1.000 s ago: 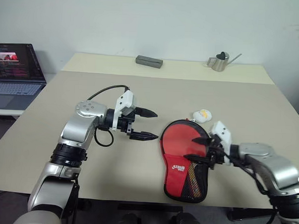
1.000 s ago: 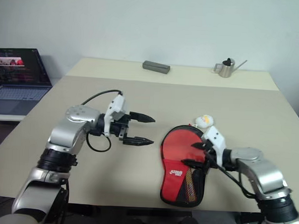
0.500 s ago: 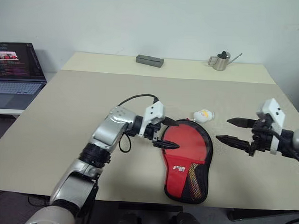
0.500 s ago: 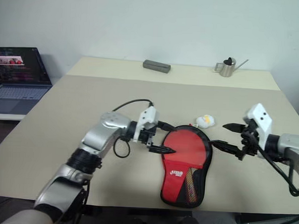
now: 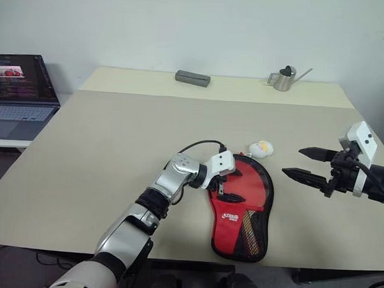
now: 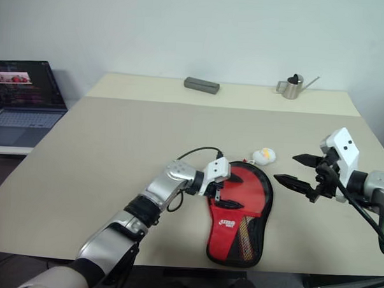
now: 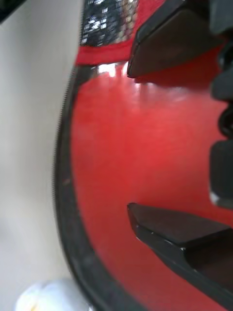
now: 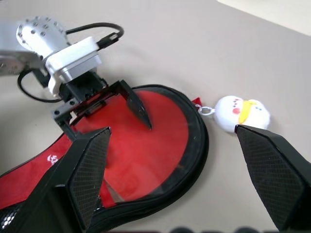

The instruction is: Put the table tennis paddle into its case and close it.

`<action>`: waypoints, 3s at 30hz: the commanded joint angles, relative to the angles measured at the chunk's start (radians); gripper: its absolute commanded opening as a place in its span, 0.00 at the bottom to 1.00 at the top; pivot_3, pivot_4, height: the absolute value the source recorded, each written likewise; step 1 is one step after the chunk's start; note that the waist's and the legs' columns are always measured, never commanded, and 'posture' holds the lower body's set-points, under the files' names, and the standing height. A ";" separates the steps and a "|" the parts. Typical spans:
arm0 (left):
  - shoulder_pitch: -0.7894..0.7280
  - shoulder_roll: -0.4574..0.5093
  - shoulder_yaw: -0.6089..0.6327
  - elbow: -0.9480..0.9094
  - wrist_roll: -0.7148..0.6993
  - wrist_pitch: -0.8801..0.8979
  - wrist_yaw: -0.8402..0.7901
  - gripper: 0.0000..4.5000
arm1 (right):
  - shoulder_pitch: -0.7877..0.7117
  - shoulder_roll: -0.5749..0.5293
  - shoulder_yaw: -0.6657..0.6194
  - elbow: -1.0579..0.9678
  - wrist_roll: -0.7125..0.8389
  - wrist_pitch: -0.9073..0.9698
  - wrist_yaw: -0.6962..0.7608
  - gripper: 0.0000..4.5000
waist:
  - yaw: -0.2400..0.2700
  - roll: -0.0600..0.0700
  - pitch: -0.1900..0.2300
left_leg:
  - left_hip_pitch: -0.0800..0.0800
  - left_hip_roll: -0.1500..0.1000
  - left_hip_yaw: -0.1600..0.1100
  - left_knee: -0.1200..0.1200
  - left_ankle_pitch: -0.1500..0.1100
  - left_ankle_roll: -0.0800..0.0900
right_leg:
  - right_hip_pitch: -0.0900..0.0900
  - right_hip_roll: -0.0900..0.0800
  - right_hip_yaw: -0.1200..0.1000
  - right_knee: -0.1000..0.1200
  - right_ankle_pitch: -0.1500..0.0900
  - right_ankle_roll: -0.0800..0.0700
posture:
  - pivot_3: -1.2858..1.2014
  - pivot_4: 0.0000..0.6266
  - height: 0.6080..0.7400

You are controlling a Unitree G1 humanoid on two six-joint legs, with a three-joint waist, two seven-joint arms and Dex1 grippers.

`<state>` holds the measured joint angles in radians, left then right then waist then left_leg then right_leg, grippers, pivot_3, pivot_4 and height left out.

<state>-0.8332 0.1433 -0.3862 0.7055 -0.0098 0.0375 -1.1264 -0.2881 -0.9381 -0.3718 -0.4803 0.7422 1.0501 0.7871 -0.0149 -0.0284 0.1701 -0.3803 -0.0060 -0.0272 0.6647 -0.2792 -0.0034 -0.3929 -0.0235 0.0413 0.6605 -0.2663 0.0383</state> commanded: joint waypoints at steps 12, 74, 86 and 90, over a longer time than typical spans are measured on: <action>0.091 -0.005 -0.061 0.264 0.127 -0.113 0.119 0.99 | -0.119 -0.038 0.074 0.074 -0.017 -0.057 -0.021 1.00 | 0.012 0.001 -0.028 | 0.018 0.001 0.000 -0.002 -0.001 0.001 | 0.022 0.001 -0.001 -0.010 -0.003 0.007 | 0.52 0.24 1.00; 0.160 0.013 -0.060 0.219 0.133 -0.097 0.120 1.00 | -0.750 0.551 0.388 1.525 -0.666 -0.579 -0.203 0.05 | -0.017 0.009 -0.042 | 0.019 0.002 -0.001 -0.004 -0.001 0.002 | 0.022 0.000 0.000 -0.013 0.001 0.001 | 0.52 0.24 1.00; 0.172 0.023 -0.064 0.234 0.137 -0.093 0.114 1.00 | -0.651 0.450 0.422 1.334 -0.719 -0.521 -0.160 0.04 | -0.016 0.009 -0.042 | 0.018 0.002 -0.002 -0.004 -0.001 0.002 | 0.022 0.000 -0.001 -0.014 0.001 0.001 | 0.52 0.24 1.00; 0.176 0.018 -0.063 0.219 0.129 -0.083 0.102 1.00 | -0.571 0.378 0.451 1.156 -0.742 -0.493 -0.127 0.04 | -0.014 0.010 -0.042 | 0.017 0.002 -0.003 -0.005 -0.001 0.002 | 0.022 0.000 -0.002 -0.015 -0.002 0.006 | 0.52 0.24 1.00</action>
<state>-0.7578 0.1254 -0.3651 0.7990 0.0072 -0.1257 -1.0186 -0.8648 -0.5223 0.0784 0.7600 0.0205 0.5429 0.6558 -0.0294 -0.0186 0.1282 -0.3630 -0.0044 -0.0298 0.6596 -0.2807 -0.0012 -0.3709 -0.0233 0.0402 0.6453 -0.2685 0.0440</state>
